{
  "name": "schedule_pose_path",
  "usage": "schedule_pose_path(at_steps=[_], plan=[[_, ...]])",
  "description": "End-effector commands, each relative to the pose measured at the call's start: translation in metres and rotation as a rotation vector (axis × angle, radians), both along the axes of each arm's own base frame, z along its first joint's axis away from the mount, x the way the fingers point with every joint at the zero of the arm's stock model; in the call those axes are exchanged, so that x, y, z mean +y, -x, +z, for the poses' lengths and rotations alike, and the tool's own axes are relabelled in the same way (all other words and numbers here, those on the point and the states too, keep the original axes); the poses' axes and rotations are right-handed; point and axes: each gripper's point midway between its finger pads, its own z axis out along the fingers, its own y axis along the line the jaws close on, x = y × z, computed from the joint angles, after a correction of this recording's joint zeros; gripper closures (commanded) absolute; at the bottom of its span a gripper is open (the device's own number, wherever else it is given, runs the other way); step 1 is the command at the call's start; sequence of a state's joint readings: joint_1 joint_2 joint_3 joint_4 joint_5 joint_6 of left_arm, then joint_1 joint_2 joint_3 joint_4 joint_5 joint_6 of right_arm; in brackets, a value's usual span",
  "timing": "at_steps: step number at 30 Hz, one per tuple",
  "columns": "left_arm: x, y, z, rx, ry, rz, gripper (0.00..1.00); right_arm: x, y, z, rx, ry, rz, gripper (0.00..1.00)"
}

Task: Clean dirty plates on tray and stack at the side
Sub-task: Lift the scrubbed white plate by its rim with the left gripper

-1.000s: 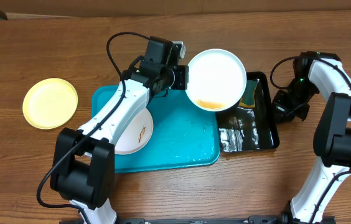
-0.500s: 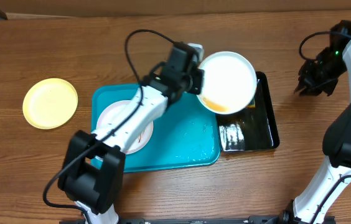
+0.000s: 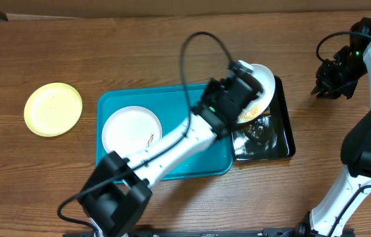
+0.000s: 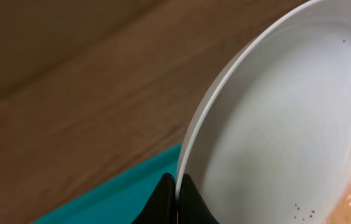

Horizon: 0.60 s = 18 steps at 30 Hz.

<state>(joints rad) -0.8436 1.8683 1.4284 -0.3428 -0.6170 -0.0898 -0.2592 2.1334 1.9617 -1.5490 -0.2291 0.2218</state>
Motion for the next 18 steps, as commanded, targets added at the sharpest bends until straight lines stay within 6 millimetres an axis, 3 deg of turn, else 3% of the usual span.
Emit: schedule_pose_path(at_steps=[1, 6, 10, 18], plan=[[0.005, 0.011, 0.069, -0.249, -0.156, 0.117, 0.96, 0.001, -0.006, 0.014, -0.056, 0.006, 0.017, 0.82], [-0.020, 0.043, 0.104, -0.399, -0.273, 0.113, 0.96, 0.001, -0.007, 0.014, -0.058, 0.007, 0.017, 0.80], [-0.033, 0.060, 0.122, -0.458, -0.347, 0.096, 0.96, -0.001, -0.009, 0.014, -0.067, 0.020, 0.018, 0.78], [-0.020, 0.070, 0.132, -0.490, -0.429, 0.183, 0.96, -0.009, -0.015, 0.013, -0.091, 0.035, 0.006, 0.74]])
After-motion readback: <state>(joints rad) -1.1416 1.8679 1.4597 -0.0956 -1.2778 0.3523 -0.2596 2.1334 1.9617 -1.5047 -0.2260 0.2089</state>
